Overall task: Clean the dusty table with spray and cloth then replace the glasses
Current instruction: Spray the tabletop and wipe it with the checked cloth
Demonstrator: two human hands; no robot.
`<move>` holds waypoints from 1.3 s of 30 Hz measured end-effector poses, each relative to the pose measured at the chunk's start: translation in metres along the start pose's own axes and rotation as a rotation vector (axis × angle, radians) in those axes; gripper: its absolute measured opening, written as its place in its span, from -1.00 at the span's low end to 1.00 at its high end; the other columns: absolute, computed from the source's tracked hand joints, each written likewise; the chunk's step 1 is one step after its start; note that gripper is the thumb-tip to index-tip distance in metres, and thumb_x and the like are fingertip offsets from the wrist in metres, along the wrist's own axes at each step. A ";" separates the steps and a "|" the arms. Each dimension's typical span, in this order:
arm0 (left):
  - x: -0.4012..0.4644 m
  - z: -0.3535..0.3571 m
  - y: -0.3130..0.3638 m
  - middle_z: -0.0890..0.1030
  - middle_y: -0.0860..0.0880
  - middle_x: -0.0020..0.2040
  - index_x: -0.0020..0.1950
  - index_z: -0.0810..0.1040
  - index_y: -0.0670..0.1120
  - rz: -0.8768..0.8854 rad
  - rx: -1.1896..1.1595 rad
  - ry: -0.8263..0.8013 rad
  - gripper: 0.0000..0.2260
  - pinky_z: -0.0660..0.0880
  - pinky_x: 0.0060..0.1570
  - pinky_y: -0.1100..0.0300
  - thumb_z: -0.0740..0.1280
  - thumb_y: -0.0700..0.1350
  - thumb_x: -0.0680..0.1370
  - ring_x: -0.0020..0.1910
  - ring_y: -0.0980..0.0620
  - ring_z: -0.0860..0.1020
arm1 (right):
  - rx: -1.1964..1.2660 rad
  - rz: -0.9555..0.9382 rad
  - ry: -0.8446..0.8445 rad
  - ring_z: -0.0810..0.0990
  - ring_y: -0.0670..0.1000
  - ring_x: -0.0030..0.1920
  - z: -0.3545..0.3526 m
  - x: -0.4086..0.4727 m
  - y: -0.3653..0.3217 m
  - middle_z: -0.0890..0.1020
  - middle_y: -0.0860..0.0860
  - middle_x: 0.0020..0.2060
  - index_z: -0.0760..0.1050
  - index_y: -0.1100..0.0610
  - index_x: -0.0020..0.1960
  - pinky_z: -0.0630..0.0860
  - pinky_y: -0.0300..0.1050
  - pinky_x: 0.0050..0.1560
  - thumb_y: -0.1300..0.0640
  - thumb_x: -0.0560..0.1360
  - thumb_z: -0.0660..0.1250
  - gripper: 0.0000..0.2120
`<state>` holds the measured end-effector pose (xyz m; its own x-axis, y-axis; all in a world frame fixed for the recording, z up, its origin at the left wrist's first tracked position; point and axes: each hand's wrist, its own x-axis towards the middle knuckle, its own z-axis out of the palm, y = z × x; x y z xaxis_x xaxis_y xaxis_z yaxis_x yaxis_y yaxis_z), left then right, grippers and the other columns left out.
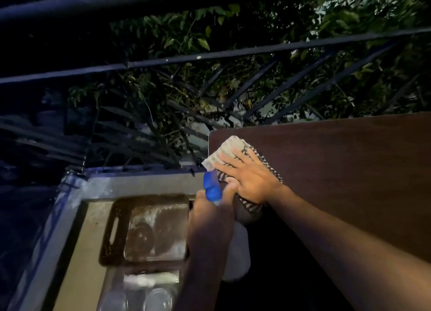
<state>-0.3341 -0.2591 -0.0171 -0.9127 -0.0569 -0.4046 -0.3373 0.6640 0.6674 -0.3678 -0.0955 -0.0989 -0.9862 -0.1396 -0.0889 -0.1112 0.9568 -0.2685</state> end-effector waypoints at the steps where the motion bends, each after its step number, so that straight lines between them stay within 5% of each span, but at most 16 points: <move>1: -0.002 0.001 -0.001 0.70 -0.05 -0.06 0.09 0.54 0.05 -0.001 0.006 -0.005 -0.42 0.50 0.10 -0.02 0.22 0.47 0.35 0.06 -0.17 0.62 | 0.017 -0.038 -0.016 -0.03 0.07 0.62 0.003 -0.016 -0.002 0.15 -0.09 0.60 0.18 -0.15 0.58 -0.14 0.21 0.57 -0.12 0.57 -0.08 -0.43; 5: -0.005 0.002 -0.007 0.72 -0.03 -0.10 0.06 0.53 0.04 0.017 0.000 -0.012 -0.47 0.46 0.04 0.02 0.24 0.45 0.40 0.07 -0.15 0.62 | 0.019 0.002 -0.017 0.08 0.06 0.60 0.005 -0.042 0.009 0.23 -0.10 0.57 0.23 -0.17 0.56 -0.05 0.19 0.57 -0.12 0.60 -0.04 -0.47; 8: -0.009 0.002 -0.019 0.73 -0.05 -0.08 0.07 0.57 -0.01 0.013 0.031 -0.016 -0.51 0.45 0.02 0.04 0.30 0.38 0.45 0.08 -0.16 0.63 | 0.013 0.276 0.118 0.16 0.15 0.57 -0.005 -0.017 0.036 0.27 -0.04 0.57 0.24 -0.11 0.56 0.02 0.21 0.56 -0.09 0.60 -0.01 -0.47; 11: -0.016 0.000 -0.031 0.73 -0.01 -0.15 0.04 0.59 -0.02 0.027 -0.013 0.030 -0.52 0.54 0.05 -0.01 0.29 0.37 0.44 -0.01 -0.13 0.67 | 0.035 0.458 0.121 0.03 0.12 0.60 -0.012 0.008 0.050 0.12 -0.10 0.61 0.11 -0.17 0.59 -0.12 0.19 0.56 -0.04 0.65 0.05 -0.49; 15: -0.031 -0.002 -0.031 0.73 -0.04 -0.10 0.07 0.59 -0.05 0.029 -0.004 0.077 -0.41 0.49 0.01 0.03 0.24 0.42 0.40 0.04 -0.16 0.65 | 0.050 0.387 0.113 -0.02 0.09 0.61 -0.009 -0.019 0.038 0.09 -0.10 0.62 0.08 -0.17 0.60 -0.18 0.13 0.56 -0.05 0.67 0.05 -0.49; 18: -0.047 -0.001 -0.026 0.72 -0.04 -0.02 0.06 0.51 0.01 -0.030 0.017 0.086 -0.55 0.33 -0.03 0.11 0.31 0.36 0.46 0.14 -0.17 0.60 | 0.047 0.330 0.100 0.01 0.10 0.61 -0.005 -0.061 0.026 0.14 -0.09 0.60 0.13 -0.17 0.59 -0.18 0.12 0.57 -0.08 0.66 0.02 -0.50; 25: -0.067 0.002 -0.036 0.73 0.00 -0.12 0.00 0.60 -0.01 -0.058 0.098 0.097 -0.39 0.44 -0.03 0.04 0.17 0.49 0.39 0.05 -0.15 0.64 | -0.025 0.321 0.080 0.05 0.09 0.60 0.011 -0.120 0.016 0.18 -0.11 0.59 0.11 -0.17 0.60 -0.11 0.11 0.58 -0.11 0.60 0.00 -0.44; 33: -0.080 -0.001 -0.051 0.68 -0.05 -0.12 0.03 0.56 0.00 -0.034 0.060 0.153 -0.56 0.55 -0.01 -0.01 0.36 0.32 0.39 -0.03 -0.21 0.62 | -0.003 0.462 0.105 -0.02 0.13 0.61 0.004 -0.064 0.012 0.08 -0.08 0.62 0.03 -0.15 0.61 -0.15 0.22 0.57 -0.09 0.63 0.01 -0.45; 39: -0.087 0.000 -0.058 0.67 -0.06 -0.09 0.15 0.53 0.05 0.095 0.085 0.162 -0.63 0.52 -0.08 0.00 0.39 0.21 0.45 -0.01 -0.25 0.61 | 0.019 0.371 -0.010 -0.13 0.13 0.61 0.000 0.001 -0.003 -0.06 -0.08 0.63 -0.10 -0.21 0.61 -0.23 0.29 0.54 -0.11 0.64 -0.03 -0.44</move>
<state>-0.2351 -0.2926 -0.0210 -0.9671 -0.1055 -0.2317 -0.2331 0.7325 0.6396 -0.3688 -0.0990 -0.0980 -0.9578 0.2131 -0.1928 0.2557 0.9380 -0.2341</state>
